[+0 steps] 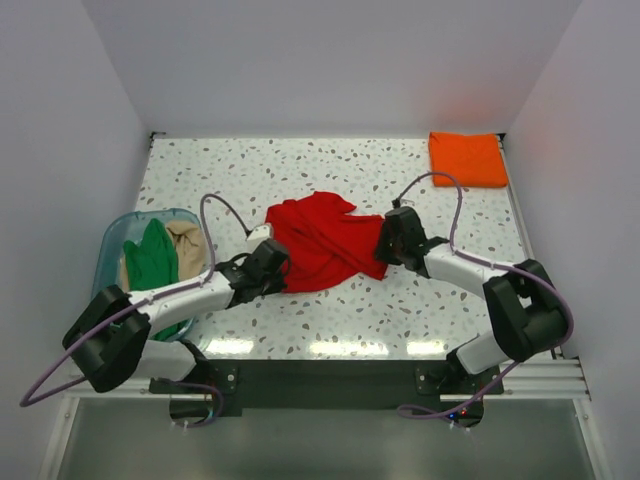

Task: Fold and stack the t-shirts
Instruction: Flatten the tshirt out

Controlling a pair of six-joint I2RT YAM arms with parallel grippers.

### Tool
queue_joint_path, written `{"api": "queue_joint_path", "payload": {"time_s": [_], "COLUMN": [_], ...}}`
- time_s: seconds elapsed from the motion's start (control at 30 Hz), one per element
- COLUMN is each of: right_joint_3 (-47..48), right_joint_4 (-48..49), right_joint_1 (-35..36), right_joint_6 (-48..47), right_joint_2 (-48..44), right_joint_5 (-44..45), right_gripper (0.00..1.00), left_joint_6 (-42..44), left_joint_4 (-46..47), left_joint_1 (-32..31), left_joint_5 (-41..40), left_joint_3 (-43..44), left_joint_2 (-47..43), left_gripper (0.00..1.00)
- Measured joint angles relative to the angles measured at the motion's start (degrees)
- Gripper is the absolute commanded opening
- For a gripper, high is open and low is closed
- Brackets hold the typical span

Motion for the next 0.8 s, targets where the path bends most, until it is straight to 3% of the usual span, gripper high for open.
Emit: {"api": "queue_joint_path", "payload": {"time_s": [0.03,0.1,0.5,0.8], "right_joint_3": [0.17,1.05,9.20,17.66], "right_joint_4": [0.04,0.00,-6.97,-15.89], "right_joint_1": [0.00,0.00,-1.01,-9.86], "right_joint_6": [0.28,0.66,-2.01,-6.95], "right_joint_2": [0.00,0.00,-0.42,-4.33], "right_joint_5": [-0.11,-0.81,3.87,8.94], "right_gripper": [0.11,0.00,0.00,0.00], "left_joint_6": [0.28,0.96,7.98,11.19], "left_joint_4": [-0.68,-1.81,-12.04,-18.78], "left_joint_1": [0.74,2.45,10.25,13.07], "left_joint_5": [-0.13,-0.17,-1.79,-4.02], "left_joint_3": [0.02,0.28,7.72,11.82], "left_joint_2": [-1.46,-4.42,-15.21,-21.05], "left_gripper": [0.00,0.00,0.00,0.00]}}
